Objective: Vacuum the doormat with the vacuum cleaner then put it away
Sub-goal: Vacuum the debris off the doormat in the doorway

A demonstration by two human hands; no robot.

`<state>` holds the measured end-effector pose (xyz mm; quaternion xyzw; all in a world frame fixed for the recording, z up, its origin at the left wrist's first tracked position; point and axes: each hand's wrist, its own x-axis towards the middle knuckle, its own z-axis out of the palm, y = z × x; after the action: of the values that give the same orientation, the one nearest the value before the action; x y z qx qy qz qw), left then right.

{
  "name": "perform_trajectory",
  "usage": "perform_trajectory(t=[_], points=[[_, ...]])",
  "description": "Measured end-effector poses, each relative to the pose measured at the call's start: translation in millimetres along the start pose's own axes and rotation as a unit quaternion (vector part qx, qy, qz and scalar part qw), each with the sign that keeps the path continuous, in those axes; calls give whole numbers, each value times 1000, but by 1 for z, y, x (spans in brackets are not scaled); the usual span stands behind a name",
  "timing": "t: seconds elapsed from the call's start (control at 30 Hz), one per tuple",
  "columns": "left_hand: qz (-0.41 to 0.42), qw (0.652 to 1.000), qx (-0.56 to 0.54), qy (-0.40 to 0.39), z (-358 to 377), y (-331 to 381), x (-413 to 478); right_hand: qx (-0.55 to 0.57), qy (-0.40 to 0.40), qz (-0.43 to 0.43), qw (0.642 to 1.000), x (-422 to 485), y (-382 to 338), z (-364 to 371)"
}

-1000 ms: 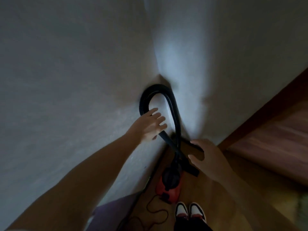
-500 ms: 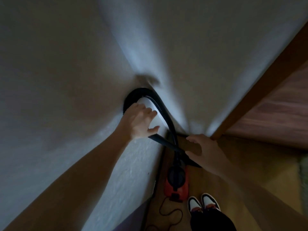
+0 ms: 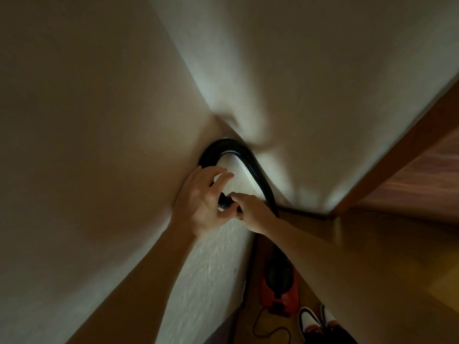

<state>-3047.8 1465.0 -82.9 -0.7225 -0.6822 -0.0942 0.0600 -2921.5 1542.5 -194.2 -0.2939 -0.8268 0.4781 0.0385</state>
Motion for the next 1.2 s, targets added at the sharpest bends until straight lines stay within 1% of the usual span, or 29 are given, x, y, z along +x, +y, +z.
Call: perform_trajectory(t=[0.13,0.27,0.33,0.43,0.6,0.83,0.93,1.0,1.1,1.2], points=[[57,997,10,-47,-10,0,1,40,16,-35,998,-17,12,-2],[121,987,29,-98,-25,28,1,49,2,-13,999,-52,23,-18],[156,982,30,-101,-31,46,4,62,5,-11,998,-71,29,-26],[210,972,19,-104,-37,71,12,91,3,23,996,-101,40,-38],[283,953,6,-112,-40,112,24,97,9,56,994,-155,60,-56],[286,948,-43,-133,-39,169,41,62,20,90,994,-233,84,-91],[288,944,-63,-150,-30,195,48,78,21,97,992,-268,101,-99],[295,938,-79,-163,-23,218,52,96,26,119,988,-293,115,-101],[332,919,-66,-204,-13,260,55,107,31,140,984,-335,138,-102],[356,894,-51,-268,-2,304,56,113,29,161,980,-380,169,-95]])
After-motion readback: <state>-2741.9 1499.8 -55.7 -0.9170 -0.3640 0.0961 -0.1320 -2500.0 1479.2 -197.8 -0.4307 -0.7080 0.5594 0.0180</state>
